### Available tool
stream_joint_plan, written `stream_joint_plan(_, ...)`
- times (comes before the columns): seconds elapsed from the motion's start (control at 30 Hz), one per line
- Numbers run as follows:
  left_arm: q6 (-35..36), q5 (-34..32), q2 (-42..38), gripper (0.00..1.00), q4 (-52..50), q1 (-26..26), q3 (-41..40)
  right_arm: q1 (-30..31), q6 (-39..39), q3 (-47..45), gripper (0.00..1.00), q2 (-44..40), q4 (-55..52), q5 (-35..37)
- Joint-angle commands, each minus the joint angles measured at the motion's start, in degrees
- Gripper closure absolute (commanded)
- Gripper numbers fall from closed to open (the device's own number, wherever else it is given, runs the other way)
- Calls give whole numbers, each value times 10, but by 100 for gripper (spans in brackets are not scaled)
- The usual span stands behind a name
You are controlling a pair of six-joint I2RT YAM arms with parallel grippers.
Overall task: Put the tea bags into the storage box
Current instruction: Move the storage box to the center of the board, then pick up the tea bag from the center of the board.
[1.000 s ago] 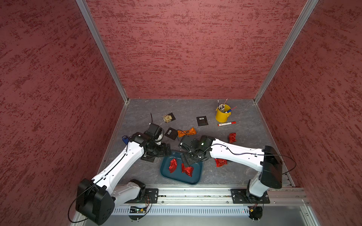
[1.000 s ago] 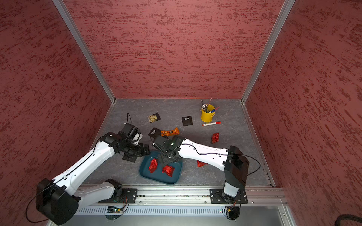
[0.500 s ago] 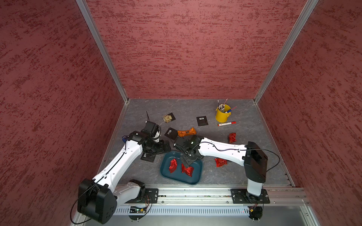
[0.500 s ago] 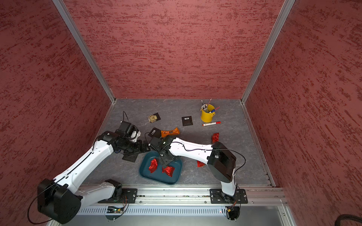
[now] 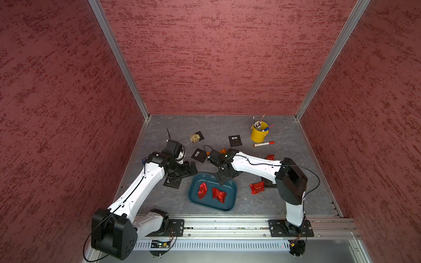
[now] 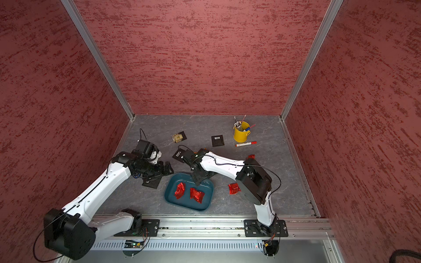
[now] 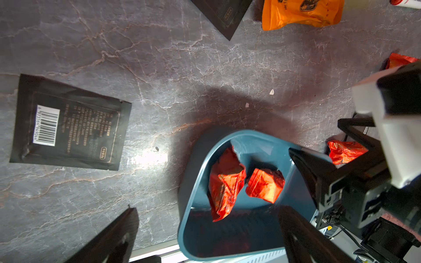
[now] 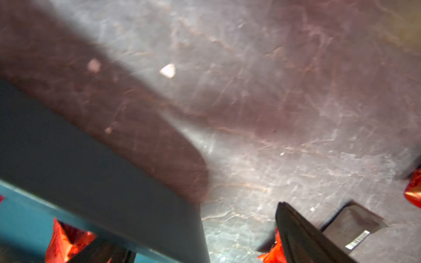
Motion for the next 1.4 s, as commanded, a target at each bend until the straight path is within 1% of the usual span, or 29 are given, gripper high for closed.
stream_joint_plan(0.0, 9, -3, 6, 0, -2, 6, 11, -36, -24, -6, 5, -5, 17, 16)
stream_joint_plan(0.27, 8, -18, 17, 0, -8, 17, 13, -120, -72, -10, 5, -3, 31, 19)
stream_joint_plan(0.33, 5, -20, 20, 0, -9, 22, 12, -142, -84, -11, 5, -5, 36, 6)
stream_joint_plan(0.43, -2, -22, 22, 0, -12, 34, 13, -146, -96, 3, 7, -25, 29, 4)
stream_joint_plan(0.63, -10, -26, 29, 0, -24, 76, 18, -126, -75, 74, 8, -97, -39, 29)
stream_joint_plan(0.73, -8, -27, 34, 0, -29, 105, 19, -99, -64, 112, 8, -114, -63, 25)
stream_joint_plan(0.87, 1, -23, 36, 0, -33, 146, 16, -49, -30, 162, 8, -104, -78, 2)
stream_joint_plan(0.97, 13, -12, 38, 0, -33, 180, 13, -7, 8, 180, 8, -81, -43, -40)
stream_joint_plan(1.03, 18, 3, 43, 2, -27, 198, 10, 20, 31, 195, 9, -54, -8, -72)
stream_joint_plan(1.13, 21, 4, 58, 11, -25, 204, 14, 47, 49, 243, 9, 4, 25, -118)
stream_joint_plan(1.17, 19, 1, 63, 16, -25, 204, 16, 52, 56, 260, 9, 21, 36, -135)
stream_joint_plan(1.23, 14, -17, 74, 37, -26, 205, 16, 60, 69, 300, 9, 58, 58, -175)
stream_joint_plan(1.33, 8, -29, 87, 65, -28, 218, 13, 62, 88, 364, 9, 113, 80, -215)
stream_joint_plan(1.37, 6, -33, 88, 71, -29, 222, 13, 62, 93, 387, 9, 131, 79, -223)
